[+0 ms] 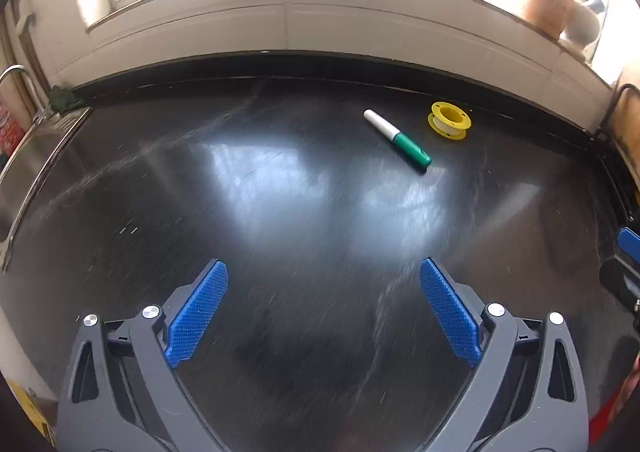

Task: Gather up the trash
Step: 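Move both open tools back over the marker and tape spool, then grasp the green-capped marker with the left tool while the right tool grasps the yellow tape spool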

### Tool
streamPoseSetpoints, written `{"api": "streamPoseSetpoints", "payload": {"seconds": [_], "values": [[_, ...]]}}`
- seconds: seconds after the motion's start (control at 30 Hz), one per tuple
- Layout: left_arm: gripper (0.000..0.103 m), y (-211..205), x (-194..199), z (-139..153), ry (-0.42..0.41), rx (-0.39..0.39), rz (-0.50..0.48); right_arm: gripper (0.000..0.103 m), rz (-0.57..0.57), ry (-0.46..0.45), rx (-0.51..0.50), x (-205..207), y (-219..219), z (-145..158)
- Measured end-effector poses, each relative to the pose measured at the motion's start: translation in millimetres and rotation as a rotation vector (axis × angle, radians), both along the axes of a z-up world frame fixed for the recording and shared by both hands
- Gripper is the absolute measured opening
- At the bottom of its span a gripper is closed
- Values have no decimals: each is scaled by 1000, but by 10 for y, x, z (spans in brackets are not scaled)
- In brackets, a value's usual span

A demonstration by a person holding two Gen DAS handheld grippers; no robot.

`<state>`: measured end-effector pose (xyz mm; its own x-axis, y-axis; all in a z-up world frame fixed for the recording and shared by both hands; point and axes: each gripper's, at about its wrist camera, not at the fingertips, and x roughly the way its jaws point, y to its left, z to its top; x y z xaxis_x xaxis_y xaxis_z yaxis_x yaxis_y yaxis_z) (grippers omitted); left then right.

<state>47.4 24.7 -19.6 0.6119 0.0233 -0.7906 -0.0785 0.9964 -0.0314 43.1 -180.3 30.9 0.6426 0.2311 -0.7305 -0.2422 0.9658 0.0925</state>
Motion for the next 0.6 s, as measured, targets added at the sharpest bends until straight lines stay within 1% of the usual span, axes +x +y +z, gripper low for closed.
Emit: {"api": "streamPoseSetpoints", "payload": {"seconds": [0.13,0.2,0.27,0.33,0.4,0.5,0.6], "values": [[94,-150,435,-73,18,28,2,87,34,27,-20,528,10,-128],[94,-228,717,-147,28,24,10,87,59,32,-28,796,24,-184],[94,-263,983,-227,55,32,31,87,72,38,-33,1070,31,-250],[94,-285,1199,-298,67,7,36,87,88,50,-37,1323,43,-322],[94,-300,1351,-361,87,16,58,87,105,73,-26,1568,71,-400],[94,-341,1543,-443,100,30,55,87,133,90,-34,1856,157,-518],[94,-308,1612,-452,72,31,51,87,153,110,-54,2076,280,-631]]}}
